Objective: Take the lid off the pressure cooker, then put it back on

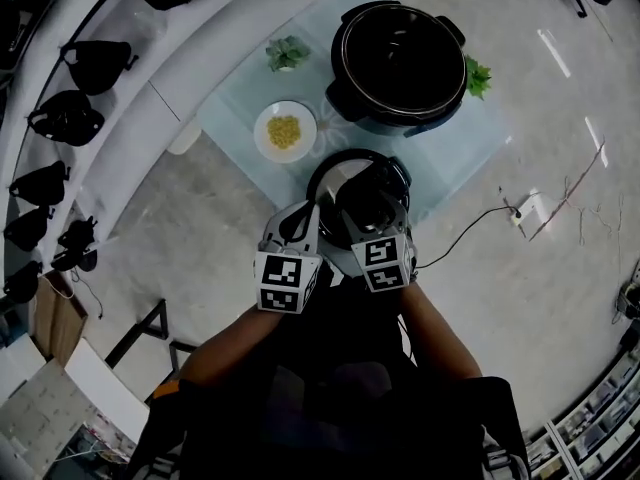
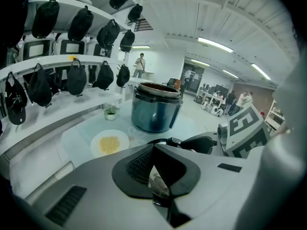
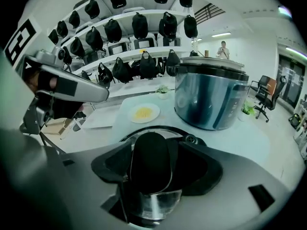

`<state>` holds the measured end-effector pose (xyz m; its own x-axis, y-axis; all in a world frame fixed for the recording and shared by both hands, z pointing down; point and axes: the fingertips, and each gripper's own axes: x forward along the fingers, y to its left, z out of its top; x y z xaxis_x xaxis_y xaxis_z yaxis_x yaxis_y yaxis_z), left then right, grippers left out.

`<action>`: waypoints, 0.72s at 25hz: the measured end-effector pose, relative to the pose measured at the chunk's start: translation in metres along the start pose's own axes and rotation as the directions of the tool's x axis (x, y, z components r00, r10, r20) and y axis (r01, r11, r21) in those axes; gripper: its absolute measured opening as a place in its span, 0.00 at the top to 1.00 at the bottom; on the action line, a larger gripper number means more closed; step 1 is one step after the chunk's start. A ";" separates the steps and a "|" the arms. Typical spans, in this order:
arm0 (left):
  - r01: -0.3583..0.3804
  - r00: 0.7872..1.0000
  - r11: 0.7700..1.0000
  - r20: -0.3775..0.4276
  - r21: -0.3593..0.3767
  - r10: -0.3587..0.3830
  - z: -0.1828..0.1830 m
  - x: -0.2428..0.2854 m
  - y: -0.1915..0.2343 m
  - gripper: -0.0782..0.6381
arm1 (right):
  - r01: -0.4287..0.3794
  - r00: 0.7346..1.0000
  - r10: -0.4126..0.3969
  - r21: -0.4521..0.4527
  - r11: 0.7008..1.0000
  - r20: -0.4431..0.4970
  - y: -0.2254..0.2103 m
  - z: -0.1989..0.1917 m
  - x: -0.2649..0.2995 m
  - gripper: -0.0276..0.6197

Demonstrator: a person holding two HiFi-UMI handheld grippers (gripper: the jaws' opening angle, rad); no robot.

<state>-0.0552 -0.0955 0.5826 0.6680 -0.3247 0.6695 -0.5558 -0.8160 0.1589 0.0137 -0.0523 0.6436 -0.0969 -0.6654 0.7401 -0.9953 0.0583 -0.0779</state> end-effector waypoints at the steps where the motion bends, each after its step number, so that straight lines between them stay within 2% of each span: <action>1: 0.000 1.000 1.000 -0.007 0.000 0.000 -0.002 0.005 0.001 0.88 | -0.011 1.000 0.011 0.001 1.000 0.003 -0.001 -0.002 0.005 0.49; 8: -0.013 0.999 1.000 -0.033 -0.003 0.012 -0.013 0.021 0.002 0.88 | -0.061 0.998 0.061 -0.040 0.997 -0.007 0.006 -0.013 0.023 0.47; 13: -0.016 0.999 1.000 -0.036 -0.002 0.016 -0.017 0.020 0.003 0.88 | -0.043 0.999 0.042 -0.055 0.998 -0.024 0.005 -0.017 0.033 0.47; 18: -0.022 0.999 1.000 -0.036 0.001 0.022 -0.019 0.014 0.006 0.88 | -0.015 1.000 0.016 -0.072 0.997 0.008 0.004 -0.017 0.035 0.47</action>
<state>-0.0587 -0.0960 0.6069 0.6375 -0.3248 0.6986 -0.5696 -0.8093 0.1434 0.0057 -0.0626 0.6806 -0.1123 -0.6701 0.7337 -0.9918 0.1214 -0.0409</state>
